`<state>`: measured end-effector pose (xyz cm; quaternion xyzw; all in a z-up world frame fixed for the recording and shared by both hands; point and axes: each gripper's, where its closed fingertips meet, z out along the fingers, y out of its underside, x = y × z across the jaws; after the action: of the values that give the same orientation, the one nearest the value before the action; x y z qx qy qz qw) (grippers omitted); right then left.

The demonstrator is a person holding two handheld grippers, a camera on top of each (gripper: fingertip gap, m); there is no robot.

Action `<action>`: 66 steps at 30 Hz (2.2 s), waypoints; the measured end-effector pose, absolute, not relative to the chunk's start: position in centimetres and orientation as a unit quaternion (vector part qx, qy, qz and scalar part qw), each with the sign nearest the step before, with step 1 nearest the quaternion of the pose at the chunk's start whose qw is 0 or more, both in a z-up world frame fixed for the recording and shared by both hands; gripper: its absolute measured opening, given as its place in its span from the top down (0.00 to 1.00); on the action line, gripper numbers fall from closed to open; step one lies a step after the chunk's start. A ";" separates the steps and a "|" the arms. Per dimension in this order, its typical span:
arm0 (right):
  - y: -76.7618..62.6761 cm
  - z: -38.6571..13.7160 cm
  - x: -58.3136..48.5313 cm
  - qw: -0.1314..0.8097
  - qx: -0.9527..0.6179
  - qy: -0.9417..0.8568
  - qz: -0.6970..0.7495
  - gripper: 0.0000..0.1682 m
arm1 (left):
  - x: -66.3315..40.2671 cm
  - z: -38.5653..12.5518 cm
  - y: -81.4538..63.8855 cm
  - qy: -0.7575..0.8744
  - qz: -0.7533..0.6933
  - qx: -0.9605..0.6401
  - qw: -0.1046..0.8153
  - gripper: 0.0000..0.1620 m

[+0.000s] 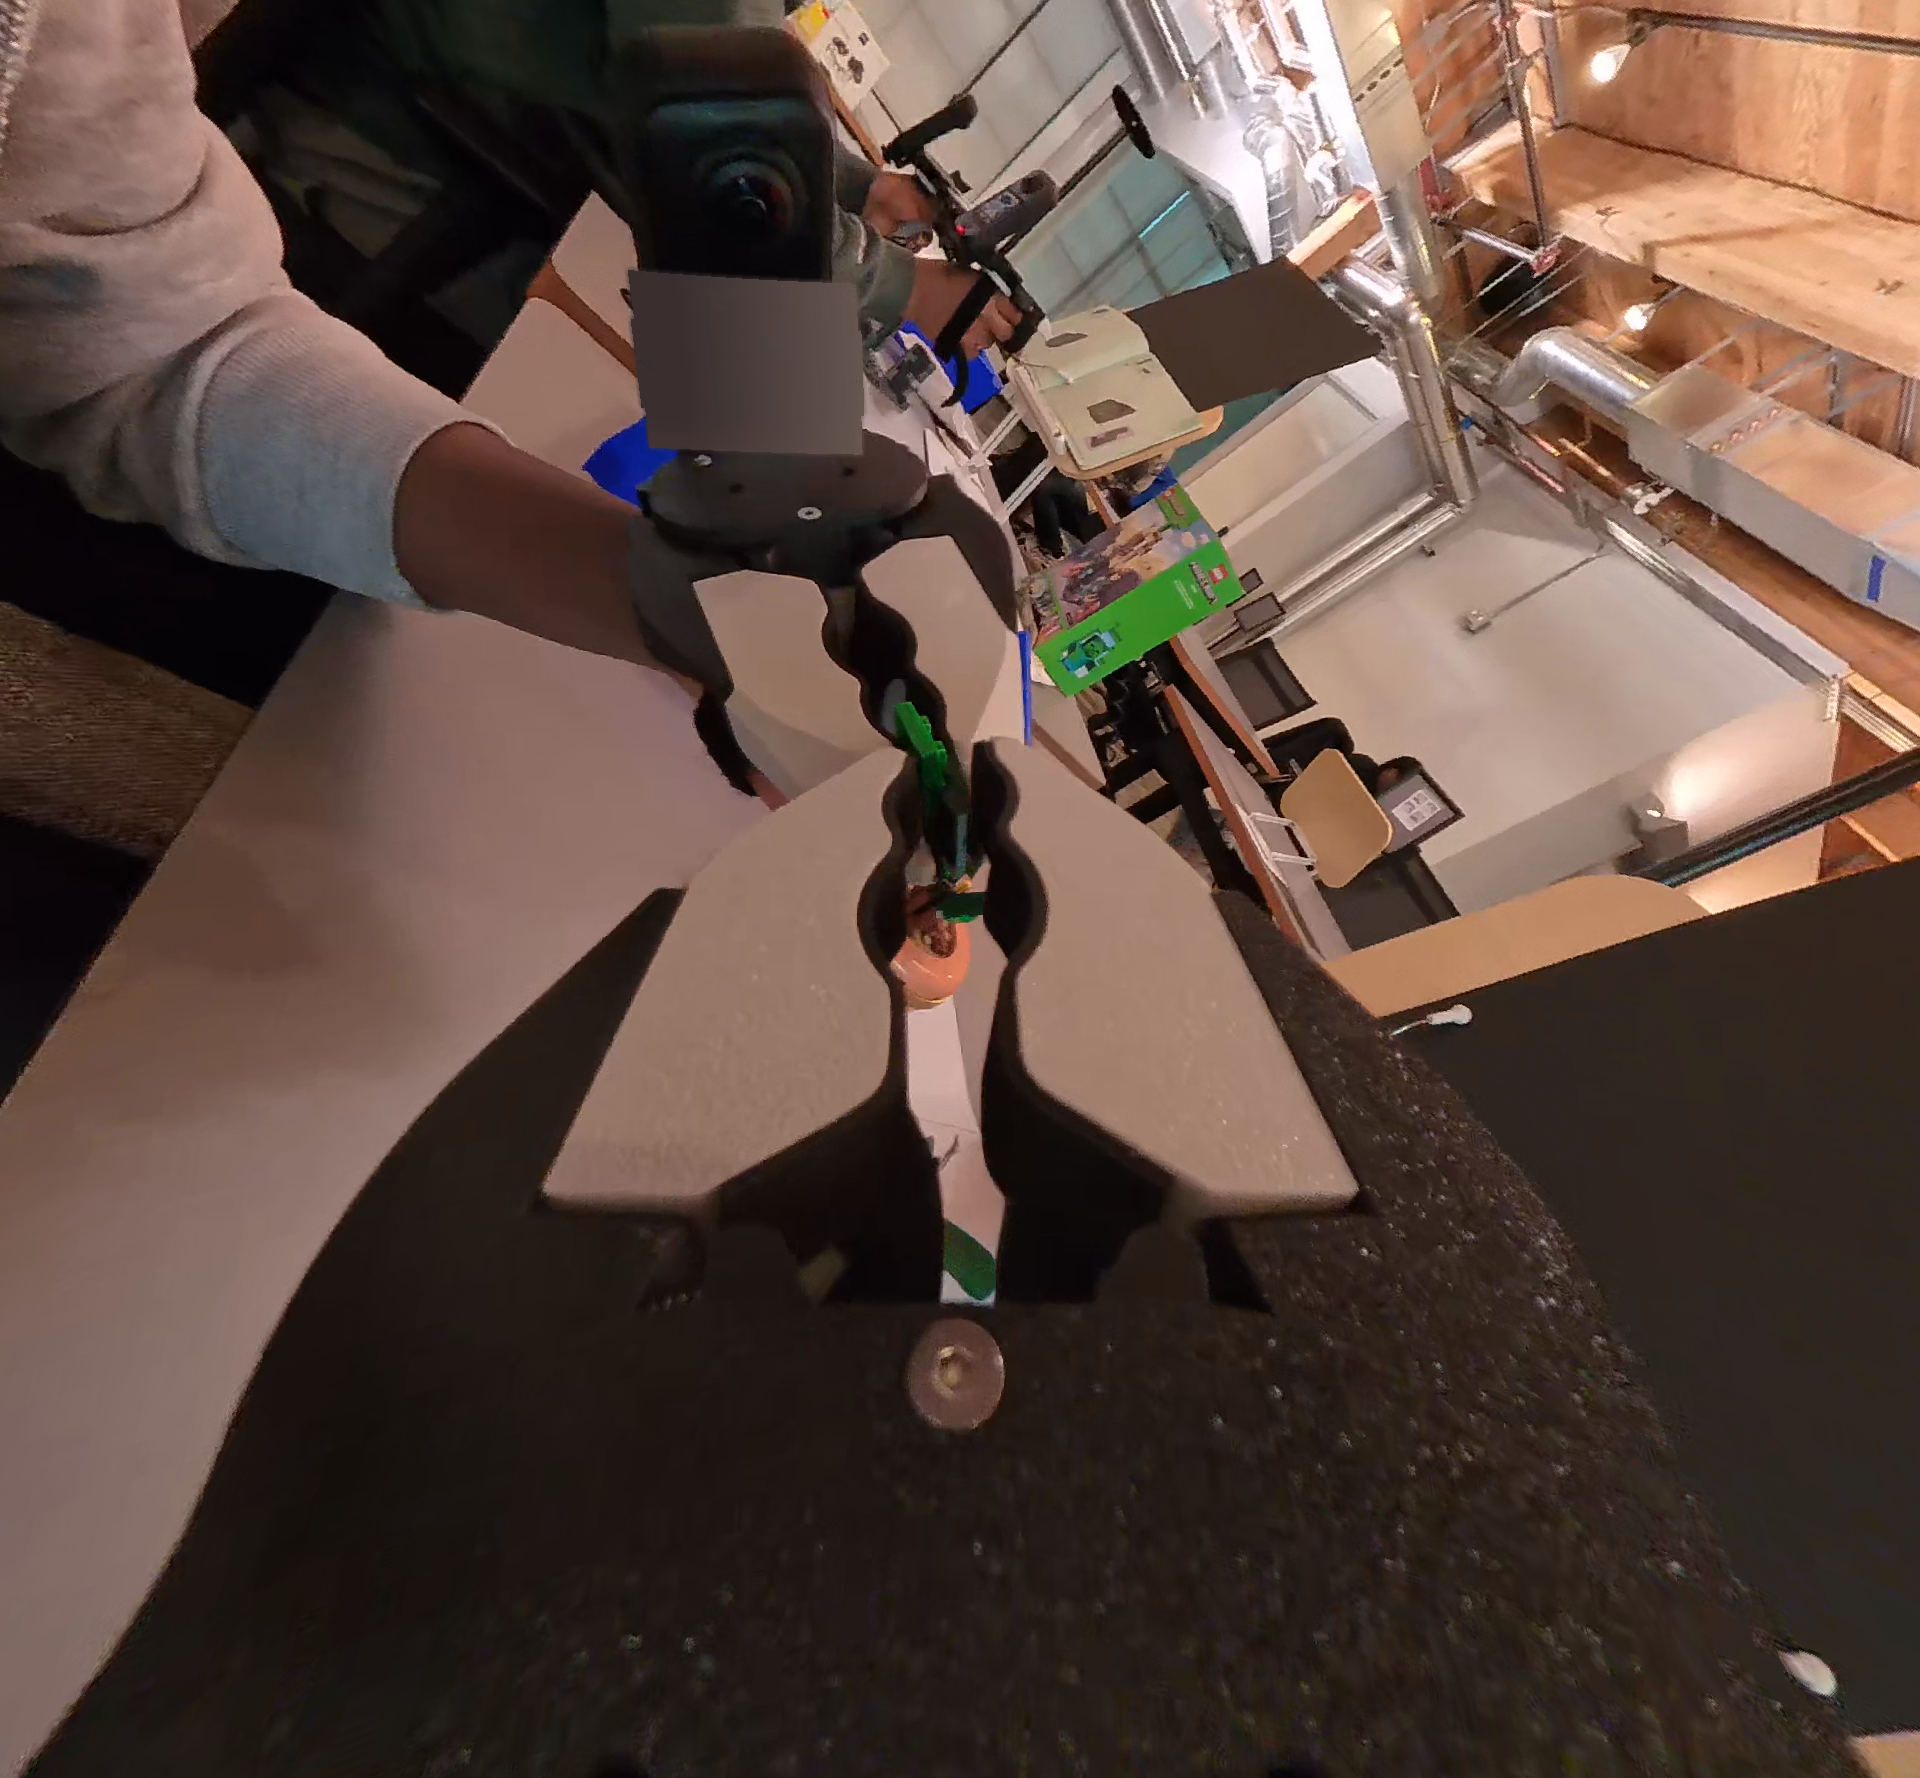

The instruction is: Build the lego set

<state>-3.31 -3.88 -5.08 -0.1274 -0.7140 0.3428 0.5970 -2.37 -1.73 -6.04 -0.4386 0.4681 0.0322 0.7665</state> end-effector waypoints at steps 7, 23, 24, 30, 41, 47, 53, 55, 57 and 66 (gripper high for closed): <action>-3.7 -5.9 -3.2 0.576 -0.146 -0.728 0.342 0.89 | -2.4 -6.2 -1.7 0.472 0.044 -0.440 0.763 0.97; -2.6 -7.7 -2.6 0.534 -0.158 -0.763 0.327 0.97 | -2.1 -8.3 -0.7 0.509 0.076 -0.479 0.711 0.97; -2.6 -7.8 -2.6 0.529 -0.156 -0.766 0.330 0.97 | -1.9 -8.5 -0.8 0.512 0.073 -0.480 0.709 0.97; -2.7 -7.0 -1.7 0.550 -0.122 -0.741 0.365 0.98 | -1.4 -7.9 -0.7 0.500 0.090 -0.465 0.725 0.95; -3.5 -6.2 -0.5 0.551 -0.096 -0.708 0.430 0.97 | -0.9 -7.5 -1.7 0.514 0.088 -0.426 0.739 0.98; -3.2 -6.7 -1.0 0.565 -0.108 -0.707 0.413 0.93 | -1.0 -7.7 -1.6 0.516 0.080 -0.436 0.733 0.98; -3.5 -7.2 -0.8 0.547 -0.116 -0.712 0.425 0.97 | -0.3 -8.2 -1.8 0.529 0.069 -0.438 0.724 0.98; -3.5 -6.9 -0.6 0.543 -0.123 -0.693 0.457 0.97 | -0.1 -8.0 -1.9 0.525 0.071 -0.430 0.731 0.97; -3.7 -6.2 -0.1 0.530 -0.126 -0.652 0.528 0.97 | -0.1 -7.4 -2.0 0.506 0.069 -0.415 0.753 0.93; -3.9 -5.6 0.4 0.511 -0.127 -0.536 0.660 0.97 | 0.8 -6.5 -3.2 0.474 -0.059 -0.411 0.777 0.96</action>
<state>0.39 -3.95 -5.59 -0.1267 -0.5361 0.6598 0.5110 0.84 -3.23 -6.45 -0.4112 0.4735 -0.0590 0.7767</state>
